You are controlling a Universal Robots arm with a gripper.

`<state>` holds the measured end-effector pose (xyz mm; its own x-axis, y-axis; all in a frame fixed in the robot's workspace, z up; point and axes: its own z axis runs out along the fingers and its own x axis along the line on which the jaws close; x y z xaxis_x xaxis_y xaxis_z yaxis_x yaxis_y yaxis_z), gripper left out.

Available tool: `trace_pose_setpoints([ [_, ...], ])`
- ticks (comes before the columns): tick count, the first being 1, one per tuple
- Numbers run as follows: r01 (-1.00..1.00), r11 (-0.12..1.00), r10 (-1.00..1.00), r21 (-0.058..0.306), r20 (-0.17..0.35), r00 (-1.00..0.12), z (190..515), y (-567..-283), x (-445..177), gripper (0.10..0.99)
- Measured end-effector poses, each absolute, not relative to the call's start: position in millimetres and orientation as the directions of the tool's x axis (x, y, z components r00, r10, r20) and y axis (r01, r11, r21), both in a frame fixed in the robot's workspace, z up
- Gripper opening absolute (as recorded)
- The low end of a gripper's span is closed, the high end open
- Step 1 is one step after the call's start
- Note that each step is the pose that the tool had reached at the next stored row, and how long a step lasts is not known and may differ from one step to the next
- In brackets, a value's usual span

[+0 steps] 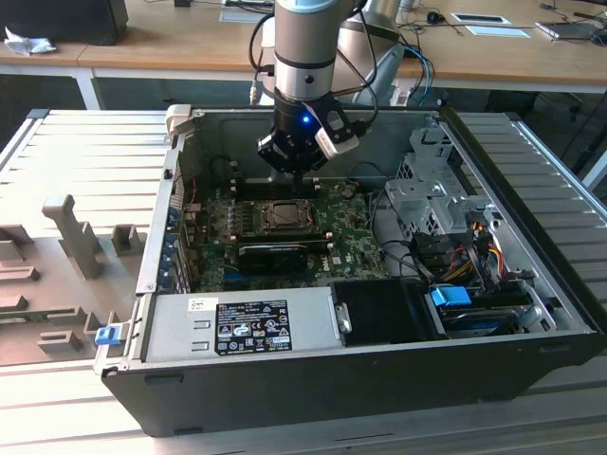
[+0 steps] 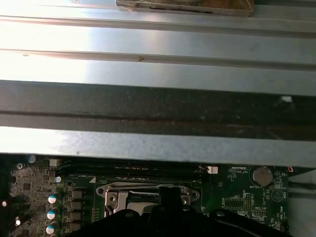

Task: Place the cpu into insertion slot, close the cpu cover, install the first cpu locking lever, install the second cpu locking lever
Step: 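Install the second cpu locking lever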

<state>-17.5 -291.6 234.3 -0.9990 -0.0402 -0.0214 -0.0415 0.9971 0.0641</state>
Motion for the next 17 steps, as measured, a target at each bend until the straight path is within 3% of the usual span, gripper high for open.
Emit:
trace_pose_setpoints([
  [17,-0.041,0.997,-0.04,0.061,-0.021,-0.999,240.6,-300.7,-17.5,0.106],
])
